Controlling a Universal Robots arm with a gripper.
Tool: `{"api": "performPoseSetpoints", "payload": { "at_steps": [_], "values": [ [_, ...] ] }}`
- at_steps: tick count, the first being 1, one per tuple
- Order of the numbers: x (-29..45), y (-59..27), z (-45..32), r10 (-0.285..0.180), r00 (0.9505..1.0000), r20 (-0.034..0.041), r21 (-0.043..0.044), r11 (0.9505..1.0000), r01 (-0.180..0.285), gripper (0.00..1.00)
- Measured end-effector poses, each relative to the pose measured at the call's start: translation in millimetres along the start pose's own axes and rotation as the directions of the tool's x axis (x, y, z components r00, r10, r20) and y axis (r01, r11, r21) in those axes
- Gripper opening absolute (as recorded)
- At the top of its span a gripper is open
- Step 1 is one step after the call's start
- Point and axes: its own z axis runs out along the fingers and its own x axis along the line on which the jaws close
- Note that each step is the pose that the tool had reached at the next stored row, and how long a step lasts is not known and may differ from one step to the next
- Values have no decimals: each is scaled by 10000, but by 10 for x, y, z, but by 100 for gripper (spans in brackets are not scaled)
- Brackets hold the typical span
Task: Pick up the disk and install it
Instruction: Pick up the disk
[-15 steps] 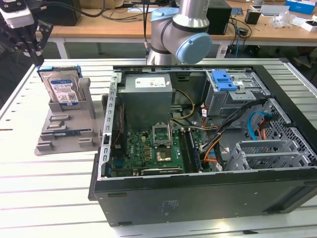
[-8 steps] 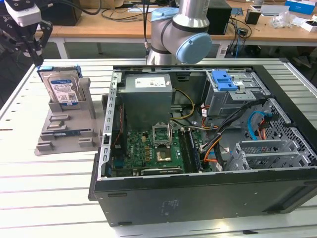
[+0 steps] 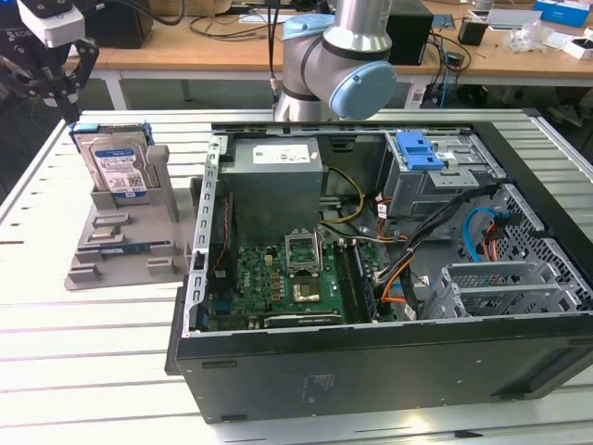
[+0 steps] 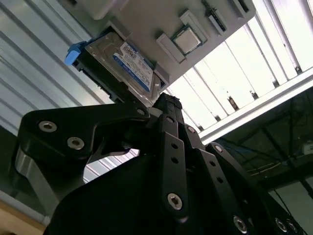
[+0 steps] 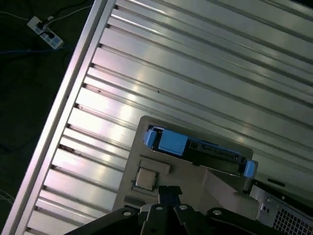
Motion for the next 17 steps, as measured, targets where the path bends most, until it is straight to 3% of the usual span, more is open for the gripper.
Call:
{"api": "performPoseSetpoints", "payload": {
  "at_steps": [5,10,13,15,17],
  "values": [
    [0,0,0,-961,9954,-29,-24,9954,961,10],
    [0,0,0,-1695,9855,-50,-46,9855,1695,10],
    [0,0,0,-2193,9756,-63,-61,9756,2193,10],
    [0,0,-1,-2758,9612,-78,-79,9612,2758,10],
    [0,0,0,-3117,9501,-86,-91,9502,3116,10]
  ]
}}
